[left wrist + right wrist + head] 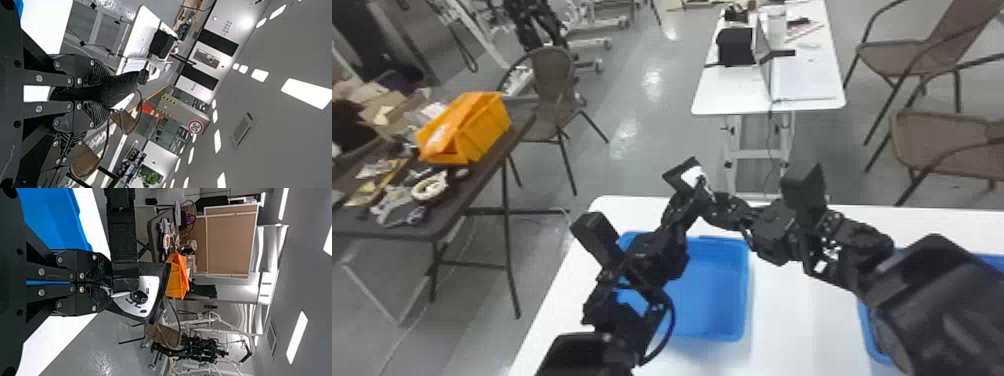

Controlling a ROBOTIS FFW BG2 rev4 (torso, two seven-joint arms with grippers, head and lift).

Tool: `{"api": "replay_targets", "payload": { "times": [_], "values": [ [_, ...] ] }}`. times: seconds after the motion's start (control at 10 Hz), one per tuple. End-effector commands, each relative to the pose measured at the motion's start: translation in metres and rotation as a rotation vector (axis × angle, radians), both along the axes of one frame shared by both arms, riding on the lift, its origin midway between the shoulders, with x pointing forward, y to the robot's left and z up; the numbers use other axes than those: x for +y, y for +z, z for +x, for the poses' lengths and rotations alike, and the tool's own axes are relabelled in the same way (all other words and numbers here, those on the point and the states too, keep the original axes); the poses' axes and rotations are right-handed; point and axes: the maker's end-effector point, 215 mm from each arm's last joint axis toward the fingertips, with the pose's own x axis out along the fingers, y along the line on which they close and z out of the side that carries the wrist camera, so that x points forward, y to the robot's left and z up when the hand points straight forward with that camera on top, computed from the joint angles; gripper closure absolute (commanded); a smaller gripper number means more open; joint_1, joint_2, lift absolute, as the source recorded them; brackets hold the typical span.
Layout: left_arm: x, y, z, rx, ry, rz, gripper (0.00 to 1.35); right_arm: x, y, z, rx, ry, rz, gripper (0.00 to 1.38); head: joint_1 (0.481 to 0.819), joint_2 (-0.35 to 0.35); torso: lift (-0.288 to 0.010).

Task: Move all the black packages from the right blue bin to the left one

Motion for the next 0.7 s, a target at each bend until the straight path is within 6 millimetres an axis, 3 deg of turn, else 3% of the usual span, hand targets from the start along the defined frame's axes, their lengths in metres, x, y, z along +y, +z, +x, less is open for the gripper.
{"api": "replay_targets", "payload": {
  "times": [0.0, 0.1, 0.2, 0.3, 0.6],
  "values": [
    [0.004, 0.004, -0.001, -0.019, 0.017, 0.024, 1.22, 0.0, -0.001, -0.001, 0.0, 0.0, 0.003, 1.22, 0.695, 0.283, 0.0],
    [0.01, 0.005, -0.003, -0.031, 0.045, 0.038, 1.22, 0.0, -0.002, -0.001, -0.006, -0.004, 0.008, 0.89, 0.695, 0.286, 0.0],
    [0.02, 0.008, -0.003, -0.048, 0.071, 0.076, 1.22, -0.011, -0.001, 0.003, -0.018, -0.033, 0.023, 0.38, 0.695, 0.289, 0.0],
    [0.03, 0.006, -0.005, -0.057, 0.095, 0.143, 1.22, -0.031, -0.004, 0.01, -0.013, -0.09, 0.039, 0.07, 0.695, 0.293, 0.0],
    [0.055, -0.02, -0.013, -0.049, 0.149, 0.305, 1.22, -0.121, -0.009, 0.031, -0.026, -0.348, 0.087, 0.09, 0.695, 0.26, 0.0]
  ]
}}
